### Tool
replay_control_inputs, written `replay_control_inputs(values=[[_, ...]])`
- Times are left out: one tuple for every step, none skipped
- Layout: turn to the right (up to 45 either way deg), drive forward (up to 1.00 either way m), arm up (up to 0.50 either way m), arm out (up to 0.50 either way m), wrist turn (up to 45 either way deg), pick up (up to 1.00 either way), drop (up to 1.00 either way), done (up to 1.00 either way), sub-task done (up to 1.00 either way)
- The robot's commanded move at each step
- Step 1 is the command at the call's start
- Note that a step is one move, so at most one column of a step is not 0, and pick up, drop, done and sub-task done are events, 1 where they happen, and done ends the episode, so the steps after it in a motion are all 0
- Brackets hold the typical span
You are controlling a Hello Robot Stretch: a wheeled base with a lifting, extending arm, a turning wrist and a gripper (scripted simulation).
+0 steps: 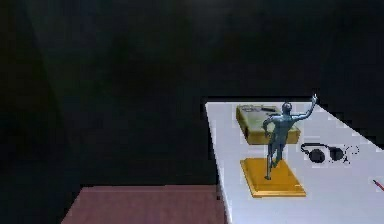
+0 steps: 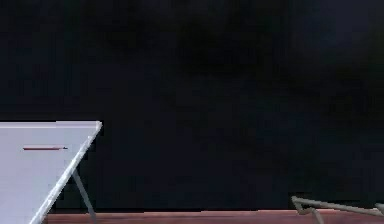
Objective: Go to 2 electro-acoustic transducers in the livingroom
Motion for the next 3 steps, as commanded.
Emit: replay_control_inputs(values=[[39.0,0.0,0.0,0.0,0.0,0.0,0.0,0.0,0.0],[0.0,0.0,0.0,0.0,0.0,0.0,0.0,0.0,1.0],[45.0,0.0,0.0,0.0,0.0,0.0,0.0,0.0,0.0]])
